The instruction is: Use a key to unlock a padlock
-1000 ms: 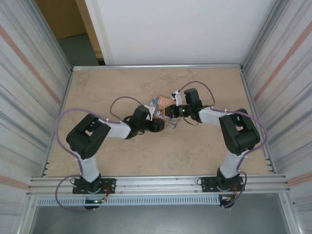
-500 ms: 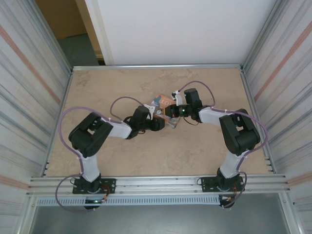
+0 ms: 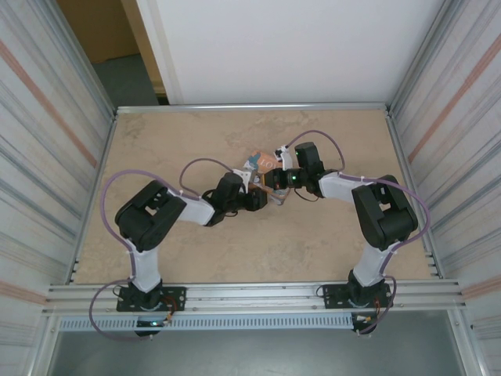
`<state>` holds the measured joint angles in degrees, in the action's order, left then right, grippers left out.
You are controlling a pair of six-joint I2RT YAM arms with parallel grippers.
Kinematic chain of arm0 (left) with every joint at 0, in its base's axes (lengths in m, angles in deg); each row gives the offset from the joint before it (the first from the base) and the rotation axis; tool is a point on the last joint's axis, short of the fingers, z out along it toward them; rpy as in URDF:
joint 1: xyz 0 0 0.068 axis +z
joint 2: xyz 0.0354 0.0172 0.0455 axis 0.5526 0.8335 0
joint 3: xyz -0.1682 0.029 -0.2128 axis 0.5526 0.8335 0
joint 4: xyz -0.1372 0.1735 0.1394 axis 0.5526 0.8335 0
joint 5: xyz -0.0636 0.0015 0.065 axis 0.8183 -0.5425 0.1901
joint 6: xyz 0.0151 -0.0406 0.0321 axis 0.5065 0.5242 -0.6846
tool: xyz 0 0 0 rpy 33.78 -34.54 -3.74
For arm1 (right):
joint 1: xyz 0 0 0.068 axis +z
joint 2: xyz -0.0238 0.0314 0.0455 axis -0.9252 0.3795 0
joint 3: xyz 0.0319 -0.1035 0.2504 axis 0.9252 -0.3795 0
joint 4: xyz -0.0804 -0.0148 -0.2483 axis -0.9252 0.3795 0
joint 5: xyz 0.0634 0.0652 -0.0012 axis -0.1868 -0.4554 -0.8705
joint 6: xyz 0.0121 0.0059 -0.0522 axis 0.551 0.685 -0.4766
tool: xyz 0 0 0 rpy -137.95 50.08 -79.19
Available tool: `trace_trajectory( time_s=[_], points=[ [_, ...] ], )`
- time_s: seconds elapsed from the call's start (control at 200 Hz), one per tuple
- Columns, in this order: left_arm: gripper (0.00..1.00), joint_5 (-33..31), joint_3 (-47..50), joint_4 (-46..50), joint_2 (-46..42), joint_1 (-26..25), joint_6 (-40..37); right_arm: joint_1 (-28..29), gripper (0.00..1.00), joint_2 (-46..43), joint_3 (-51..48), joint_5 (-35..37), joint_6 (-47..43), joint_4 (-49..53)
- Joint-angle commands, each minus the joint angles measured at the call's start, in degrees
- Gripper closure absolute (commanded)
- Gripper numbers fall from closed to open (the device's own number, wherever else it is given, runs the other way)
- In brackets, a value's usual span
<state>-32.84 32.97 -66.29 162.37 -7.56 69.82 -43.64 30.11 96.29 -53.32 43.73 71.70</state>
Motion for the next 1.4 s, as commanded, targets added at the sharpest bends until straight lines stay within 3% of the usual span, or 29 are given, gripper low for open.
trace_trajectory(
  time_s=[0.0,0.561,1.092,1.398],
  points=[
    [0.57,-0.2,0.6,-2.35,0.59,-0.8,1.74,1.07,1.0,0.4,-1.86,0.9,1.39,4.23],
    [0.61,-3.66,1.26,-4.03,1.79,-0.91,7.24,1.52,1.0,0.14,-1.74,1.27,1.45,4.32],
    [0.73,-4.69,0.97,-5.51,2.37,-1.0,9.29,2.14,1.0,-0.74,-1.59,1.33,1.59,4.4],
    [0.74,-3.19,0.45,-1.83,-1.3,-1.87,11.49,1.53,1.0,-8.33,-0.34,3.46,-1.83,8.86]
  ],
)
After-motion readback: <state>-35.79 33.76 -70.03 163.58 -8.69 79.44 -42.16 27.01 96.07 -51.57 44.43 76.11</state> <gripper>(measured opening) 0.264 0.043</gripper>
